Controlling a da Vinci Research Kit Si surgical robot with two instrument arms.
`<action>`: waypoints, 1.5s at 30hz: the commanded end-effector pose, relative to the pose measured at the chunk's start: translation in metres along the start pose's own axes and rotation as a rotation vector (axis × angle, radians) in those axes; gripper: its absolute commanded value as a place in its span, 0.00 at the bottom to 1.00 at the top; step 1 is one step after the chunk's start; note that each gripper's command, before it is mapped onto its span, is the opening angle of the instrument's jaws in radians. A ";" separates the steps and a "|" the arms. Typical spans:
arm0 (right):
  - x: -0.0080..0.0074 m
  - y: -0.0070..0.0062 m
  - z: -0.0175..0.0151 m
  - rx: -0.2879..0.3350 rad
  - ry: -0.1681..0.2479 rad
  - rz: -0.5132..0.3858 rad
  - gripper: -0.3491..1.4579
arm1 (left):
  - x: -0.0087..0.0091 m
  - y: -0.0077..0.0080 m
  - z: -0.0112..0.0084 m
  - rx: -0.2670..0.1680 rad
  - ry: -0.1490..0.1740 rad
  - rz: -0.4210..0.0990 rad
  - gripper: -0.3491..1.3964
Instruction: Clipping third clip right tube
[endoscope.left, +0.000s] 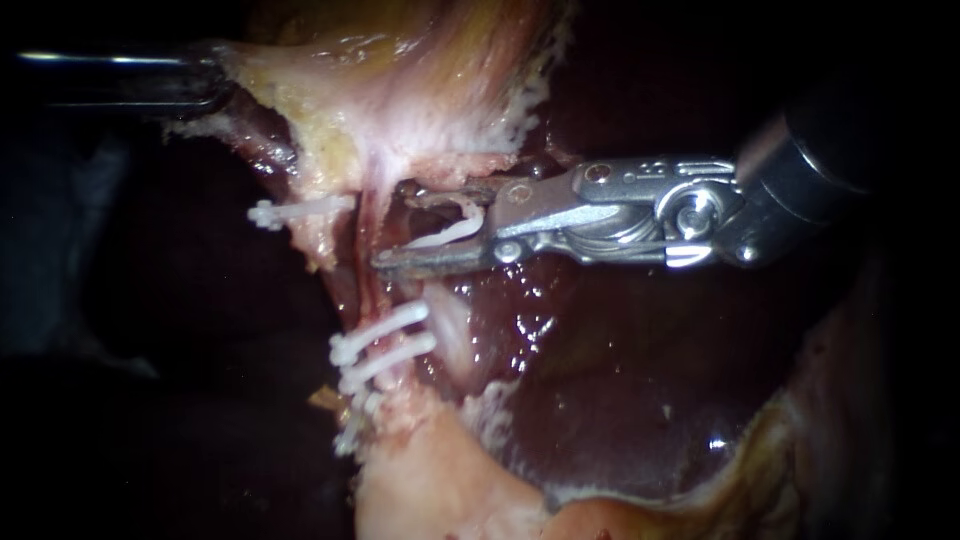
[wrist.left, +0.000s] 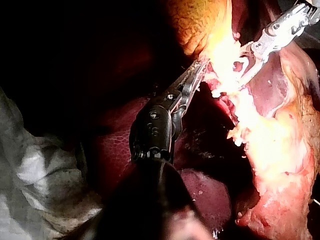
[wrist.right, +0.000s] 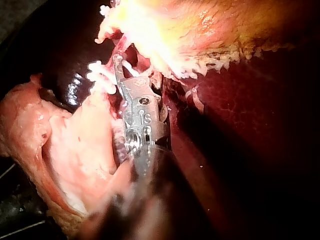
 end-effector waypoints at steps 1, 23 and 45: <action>0.0000 0.0000 0.0000 0.000 0.000 0.000 0.44 | 0.0000 0.0000 0.0000 0.000 0.000 0.000 0.00; -0.0016 -0.0010 -0.0050 0.031 -0.004 -0.011 0.45 | 0.0000 0.0000 0.0000 0.000 0.000 0.000 0.00; -0.0009 -0.0035 -0.0052 0.117 0.051 -0.011 0.45 | -0.0001 -0.0002 0.0000 0.001 0.000 0.000 0.00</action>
